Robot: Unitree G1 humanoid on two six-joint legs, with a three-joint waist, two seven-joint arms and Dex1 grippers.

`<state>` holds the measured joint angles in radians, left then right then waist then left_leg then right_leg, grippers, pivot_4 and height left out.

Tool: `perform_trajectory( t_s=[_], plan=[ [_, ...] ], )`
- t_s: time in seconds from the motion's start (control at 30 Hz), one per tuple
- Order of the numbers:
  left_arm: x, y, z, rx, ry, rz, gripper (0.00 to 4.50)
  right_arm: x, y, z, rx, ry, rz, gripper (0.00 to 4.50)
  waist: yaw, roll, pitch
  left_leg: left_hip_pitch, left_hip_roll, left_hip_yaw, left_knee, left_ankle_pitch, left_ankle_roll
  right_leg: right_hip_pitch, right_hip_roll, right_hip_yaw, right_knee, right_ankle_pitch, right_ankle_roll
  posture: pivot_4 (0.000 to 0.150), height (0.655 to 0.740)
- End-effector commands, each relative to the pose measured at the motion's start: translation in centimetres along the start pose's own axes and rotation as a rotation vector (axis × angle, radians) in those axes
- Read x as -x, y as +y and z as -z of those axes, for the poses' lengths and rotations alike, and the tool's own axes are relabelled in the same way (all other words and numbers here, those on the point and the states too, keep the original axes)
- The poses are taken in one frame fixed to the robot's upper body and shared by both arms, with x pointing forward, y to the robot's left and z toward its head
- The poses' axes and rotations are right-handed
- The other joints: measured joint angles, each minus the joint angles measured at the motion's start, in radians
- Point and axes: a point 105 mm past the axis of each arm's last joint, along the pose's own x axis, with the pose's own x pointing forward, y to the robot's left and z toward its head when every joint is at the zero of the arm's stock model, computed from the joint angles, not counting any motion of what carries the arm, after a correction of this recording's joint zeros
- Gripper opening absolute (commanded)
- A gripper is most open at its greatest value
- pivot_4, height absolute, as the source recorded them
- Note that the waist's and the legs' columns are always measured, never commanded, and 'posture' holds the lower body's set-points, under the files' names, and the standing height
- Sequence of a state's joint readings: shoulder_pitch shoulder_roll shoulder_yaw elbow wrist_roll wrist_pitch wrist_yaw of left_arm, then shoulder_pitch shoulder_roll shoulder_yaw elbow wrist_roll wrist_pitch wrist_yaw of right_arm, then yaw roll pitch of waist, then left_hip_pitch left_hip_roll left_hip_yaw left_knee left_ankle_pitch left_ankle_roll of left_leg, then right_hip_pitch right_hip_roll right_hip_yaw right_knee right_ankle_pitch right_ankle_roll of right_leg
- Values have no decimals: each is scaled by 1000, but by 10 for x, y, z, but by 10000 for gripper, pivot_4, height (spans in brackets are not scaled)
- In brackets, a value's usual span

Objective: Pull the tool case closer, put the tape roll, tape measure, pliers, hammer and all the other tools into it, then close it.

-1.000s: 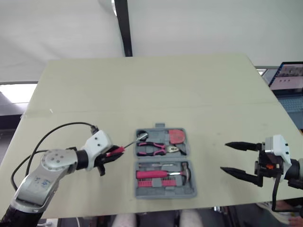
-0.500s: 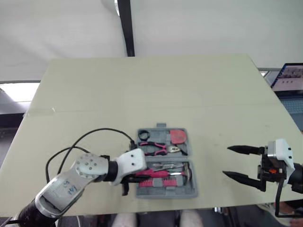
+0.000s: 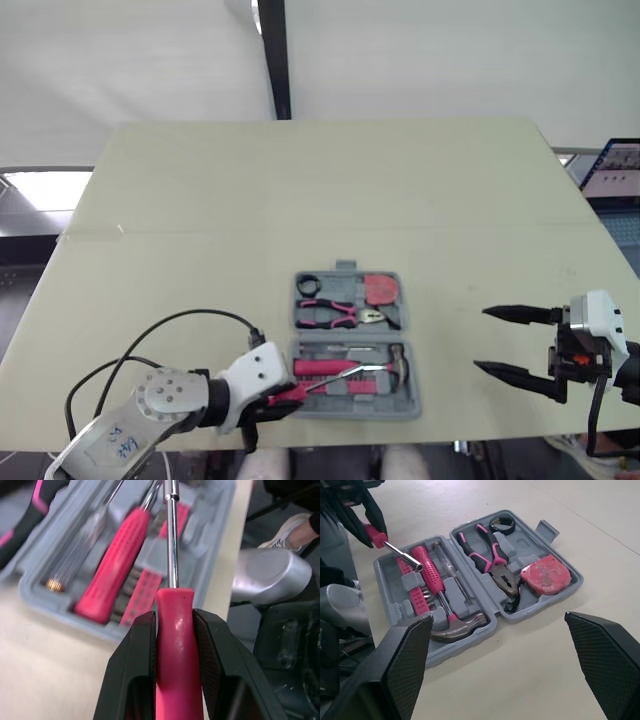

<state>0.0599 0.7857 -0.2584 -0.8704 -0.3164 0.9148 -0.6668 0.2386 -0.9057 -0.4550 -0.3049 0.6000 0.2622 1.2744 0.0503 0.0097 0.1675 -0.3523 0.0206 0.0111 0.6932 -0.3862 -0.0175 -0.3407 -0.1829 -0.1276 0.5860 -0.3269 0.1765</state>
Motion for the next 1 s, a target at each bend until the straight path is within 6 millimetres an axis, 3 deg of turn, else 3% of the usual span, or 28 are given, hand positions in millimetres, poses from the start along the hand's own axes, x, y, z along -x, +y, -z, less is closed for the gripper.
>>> perform_trajectory(
  t_s=[0.03, 0.33, 0.7, 1.0],
  plan=[
    [-3, -10, -13, -79, -25, 25, 6012, 3, -2, -6, 26, -5, -2, 45000, -1, 0, 0, 0, 0, 0, 0, 0, 0, 0, 0, 0, 0, 0, 0, 1500, 7400],
    [-20, -3, -20, -264, 76, 65, 6012, 7, -1, -9, 62, 0, -48, 45000, 2, 0, 0, 0, 0, 0, 0, 0, 0, 0, 0, 0, 1, 0, 0, 1500, 7400],
    [-44, 6, -33, -299, 112, 87, 6012, 16, 15, -8, 162, 75, -167, 45000, 4, -1, 0, 0, 0, 1, 1, 0, 0, -1, 0, 0, 1, 0, 0, 1500, 7400],
    [-63, -4, -39, -338, 170, 149, 6012, 15, 13, -9, 151, 81, -178, 45000, 6, -1, 1, -1, 0, 0, 2, 0, 0, 0, 0, 0, 1, 0, 0, 1500, 7400]
  ],
)
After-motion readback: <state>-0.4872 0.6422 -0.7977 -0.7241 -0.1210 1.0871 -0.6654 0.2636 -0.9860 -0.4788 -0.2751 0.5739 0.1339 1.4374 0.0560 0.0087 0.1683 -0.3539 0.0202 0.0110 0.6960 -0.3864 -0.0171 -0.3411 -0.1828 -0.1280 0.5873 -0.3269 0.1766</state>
